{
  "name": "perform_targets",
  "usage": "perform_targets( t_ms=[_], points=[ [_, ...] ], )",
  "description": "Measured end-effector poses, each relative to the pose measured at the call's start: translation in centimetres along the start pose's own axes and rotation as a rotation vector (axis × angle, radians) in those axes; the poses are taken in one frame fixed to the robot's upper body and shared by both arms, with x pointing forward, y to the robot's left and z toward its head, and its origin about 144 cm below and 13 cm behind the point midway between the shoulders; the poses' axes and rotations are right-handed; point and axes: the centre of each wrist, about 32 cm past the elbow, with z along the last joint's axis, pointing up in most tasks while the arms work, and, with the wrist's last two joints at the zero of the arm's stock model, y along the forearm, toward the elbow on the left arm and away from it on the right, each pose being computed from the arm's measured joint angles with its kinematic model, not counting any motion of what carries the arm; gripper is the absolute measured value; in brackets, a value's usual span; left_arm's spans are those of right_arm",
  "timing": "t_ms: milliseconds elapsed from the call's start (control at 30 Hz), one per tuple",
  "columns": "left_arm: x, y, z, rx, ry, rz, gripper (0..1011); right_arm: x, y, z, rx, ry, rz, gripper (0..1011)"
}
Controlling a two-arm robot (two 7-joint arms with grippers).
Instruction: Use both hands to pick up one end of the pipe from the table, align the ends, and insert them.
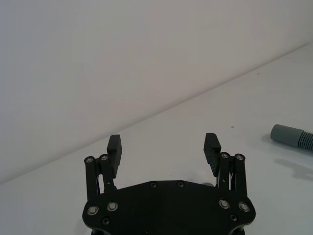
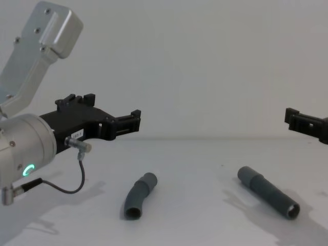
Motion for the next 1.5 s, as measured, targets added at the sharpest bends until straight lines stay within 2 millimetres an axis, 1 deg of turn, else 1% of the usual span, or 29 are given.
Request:
perform_targets(
  t_ms=[900,1067,1167,1200,1400,1500],
  points=[
    [-0.2,0.0,0.0,0.000,0.005,0.002,1001,0.0,0.0,0.0,0.000,0.000,0.000,1002],
    [-1.1,-0.2,0.1,0.022,0.030,0.010,1001,0.0,0.0,0.0,0.000,0.000,0.000,1002],
    [-2.3,-0.4,0.4,0.040,0.064,0.012,1002,0.0,0.0,0.0,0.000,0.000,0.000,1002],
    [-2.3,-0.4,0.4,0.040,0.064,0.012,1002,0.0,0.0,0.0,0.000,0.000,0.000,1002],
    [-4.7,-0.9,1.4,0.072,0.125,-0.003,1001,0.0,0.0,0.0,0.000,0.000,0.000,1002],
    [-5.5,-0.9,1.8,0.084,0.141,-0.010,1001,0.0,0.0,0.0,0.000,0.000,0.000,1002]
  ],
)
